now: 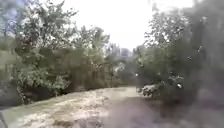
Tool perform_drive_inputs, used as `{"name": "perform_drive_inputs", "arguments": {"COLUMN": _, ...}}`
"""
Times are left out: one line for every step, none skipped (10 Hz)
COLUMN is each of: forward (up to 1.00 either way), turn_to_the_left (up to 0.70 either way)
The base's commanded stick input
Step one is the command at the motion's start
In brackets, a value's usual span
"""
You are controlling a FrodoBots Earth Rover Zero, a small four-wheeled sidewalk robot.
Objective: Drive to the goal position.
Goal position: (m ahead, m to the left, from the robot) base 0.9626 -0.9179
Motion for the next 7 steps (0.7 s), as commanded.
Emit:
{"name": "perform_drive_inputs", "arguments": {"forward": 0.85, "turn_to_the_left": 0.02}}
{"name": "perform_drive_inputs", "arguments": {"forward": 0.85, "turn_to_the_left": 0.02}}
{"name": "perform_drive_inputs", "arguments": {"forward": 0.85, "turn_to_the_left": 0.02}}
{"name": "perform_drive_inputs", "arguments": {"forward": 0.85, "turn_to_the_left": 0.02}}
{"name": "perform_drive_inputs", "arguments": {"forward": 0.85, "turn_to_the_left": 0.02}}
{"name": "perform_drive_inputs", "arguments": {"forward": 0.85, "turn_to_the_left": 0.1}}
{"name": "perform_drive_inputs", "arguments": {"forward": 0.85, "turn_to_the_left": 0.34}}
